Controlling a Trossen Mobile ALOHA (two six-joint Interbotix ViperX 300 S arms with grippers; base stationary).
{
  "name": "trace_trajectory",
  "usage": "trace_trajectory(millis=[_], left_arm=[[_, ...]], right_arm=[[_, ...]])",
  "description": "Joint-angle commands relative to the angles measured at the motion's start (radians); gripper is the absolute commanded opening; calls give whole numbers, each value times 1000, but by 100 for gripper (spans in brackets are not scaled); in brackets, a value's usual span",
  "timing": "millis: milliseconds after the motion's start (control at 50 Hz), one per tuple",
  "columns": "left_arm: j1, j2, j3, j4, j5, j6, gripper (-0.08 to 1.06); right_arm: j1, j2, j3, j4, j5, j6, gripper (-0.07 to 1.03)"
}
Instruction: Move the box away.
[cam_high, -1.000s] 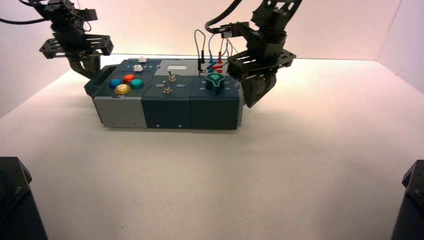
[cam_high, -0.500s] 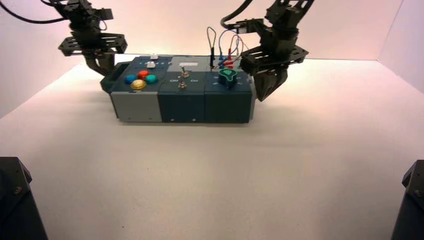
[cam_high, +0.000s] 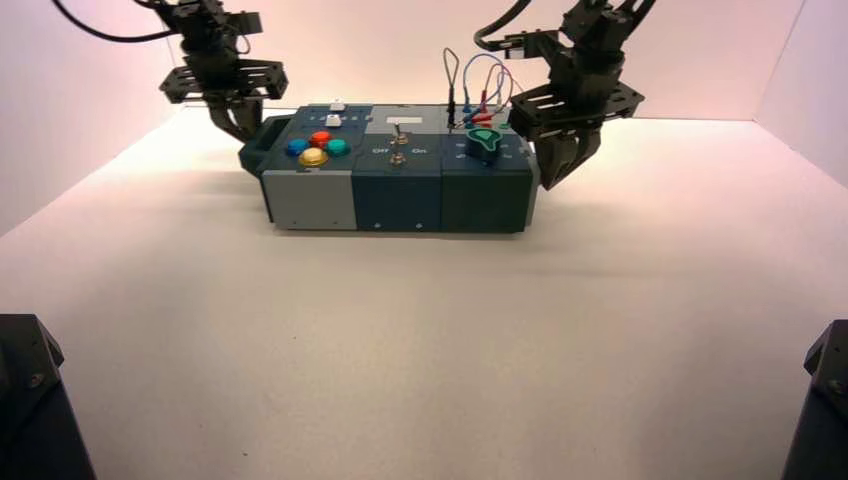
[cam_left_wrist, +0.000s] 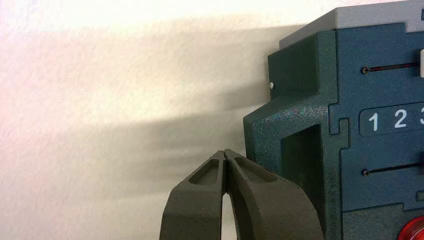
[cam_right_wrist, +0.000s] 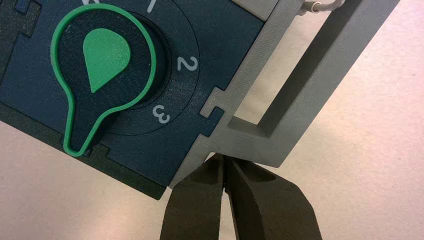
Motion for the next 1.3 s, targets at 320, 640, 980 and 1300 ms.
trace_trajectory(millis=[320,640,980,1300], left_arm=[[-216,55,-123,-34,29,3,-3],[-215,69,-164,-31,28,5,-3],[-204,74,-204,-21,25,5,-3],[-192,66,-236,-17,35,14,-3]], right_arm=[[0,32,-92,-23,-141,-5,-2],[0,71,-143,-40,-152,-5,-2],[0,67,-156,-57,-186,-5,-2],[-2,64,-202,-60,-169,-5,-2]])
